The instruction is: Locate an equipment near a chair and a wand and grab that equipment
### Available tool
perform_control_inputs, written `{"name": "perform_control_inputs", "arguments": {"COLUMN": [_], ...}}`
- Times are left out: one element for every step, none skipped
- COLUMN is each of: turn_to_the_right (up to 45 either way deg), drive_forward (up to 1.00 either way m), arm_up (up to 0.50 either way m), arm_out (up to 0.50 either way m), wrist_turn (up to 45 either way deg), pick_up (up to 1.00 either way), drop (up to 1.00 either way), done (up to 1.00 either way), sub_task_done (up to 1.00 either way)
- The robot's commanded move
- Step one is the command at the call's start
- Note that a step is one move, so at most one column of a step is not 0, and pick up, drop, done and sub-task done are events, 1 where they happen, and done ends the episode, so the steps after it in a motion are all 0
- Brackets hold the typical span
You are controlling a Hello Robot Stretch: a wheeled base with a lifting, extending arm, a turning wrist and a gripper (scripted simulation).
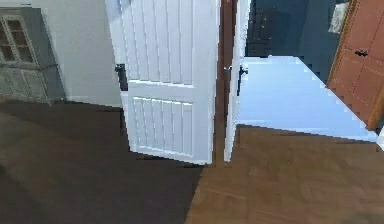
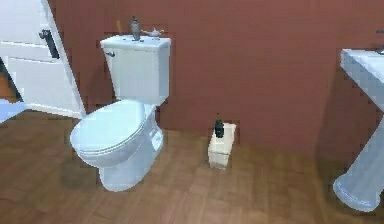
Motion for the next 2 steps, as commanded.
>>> {"name": "perform_control_inputs", "arguments": {"turn_to_the_right": [45.0,45.0], "drive_forward": [0.0,0.0], "arm_up": [0.0,0.0], "arm_out": [0.0,0.0], "wrist_turn": [0.0,0.0], "pick_up": [0.0,0.0], "drop": [0.0,0.0], "done": [0.0,0.0], "sub_task_done": [0.0,0.0]}}
